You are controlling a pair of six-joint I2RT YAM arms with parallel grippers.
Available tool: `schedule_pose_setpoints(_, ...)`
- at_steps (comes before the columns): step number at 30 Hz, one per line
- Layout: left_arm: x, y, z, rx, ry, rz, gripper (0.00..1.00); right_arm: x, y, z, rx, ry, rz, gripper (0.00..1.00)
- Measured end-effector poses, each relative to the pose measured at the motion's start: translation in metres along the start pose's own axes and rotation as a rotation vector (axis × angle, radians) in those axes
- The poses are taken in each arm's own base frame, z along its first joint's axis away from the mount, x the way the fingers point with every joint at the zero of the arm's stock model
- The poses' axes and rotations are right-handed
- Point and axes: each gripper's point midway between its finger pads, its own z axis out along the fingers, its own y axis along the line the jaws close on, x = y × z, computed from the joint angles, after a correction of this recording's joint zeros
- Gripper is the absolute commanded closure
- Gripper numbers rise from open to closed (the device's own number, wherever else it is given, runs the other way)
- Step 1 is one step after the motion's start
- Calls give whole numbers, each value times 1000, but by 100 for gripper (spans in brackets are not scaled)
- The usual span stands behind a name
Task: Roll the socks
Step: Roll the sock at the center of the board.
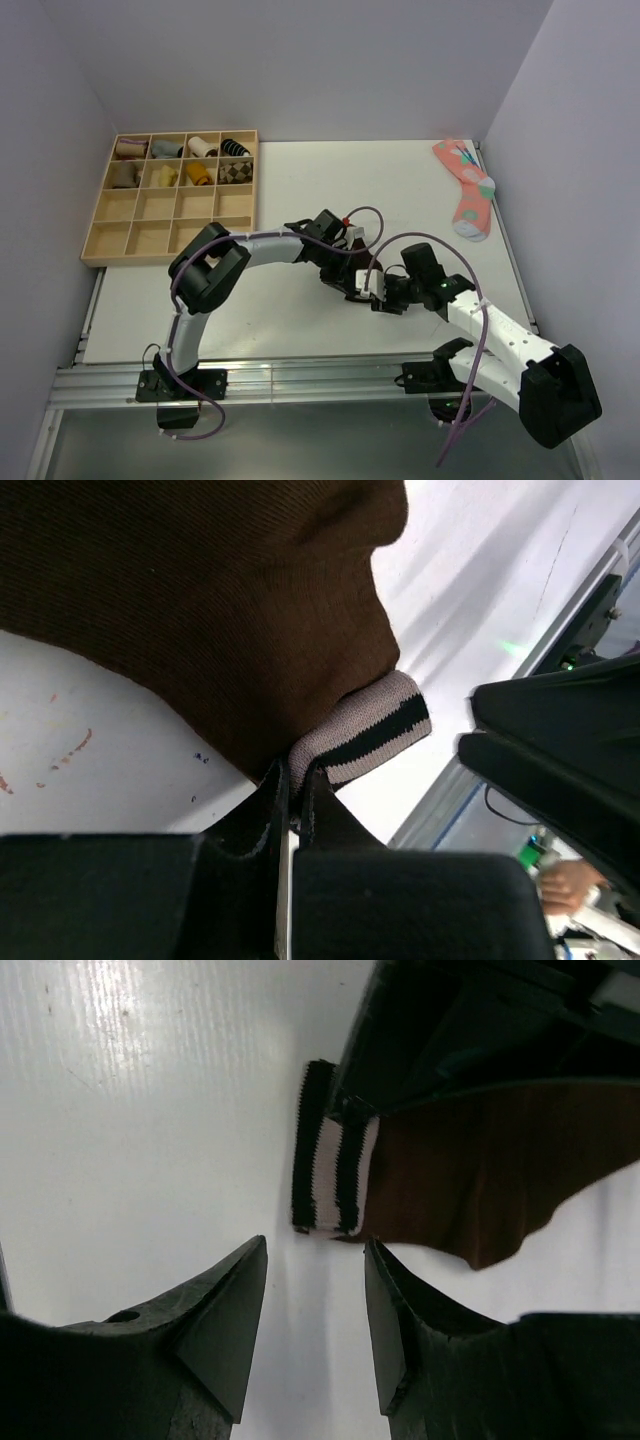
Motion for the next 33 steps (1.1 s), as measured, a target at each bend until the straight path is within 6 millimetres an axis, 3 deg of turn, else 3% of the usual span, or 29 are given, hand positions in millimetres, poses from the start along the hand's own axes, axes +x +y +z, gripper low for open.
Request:
schedule_pose_setpoints(6,3,-1,0,3,55,-37,100,1,12,16,-14,17,-91,49)
schedule_pose_setpoints(15,11,-2,0,5,119,-78,100,-5,6,28,33,19,-177,53)
schedule_pose_setpoints(33,16,-1,-3,29,180,-128,100,1,17,44,15,52,-234,58)
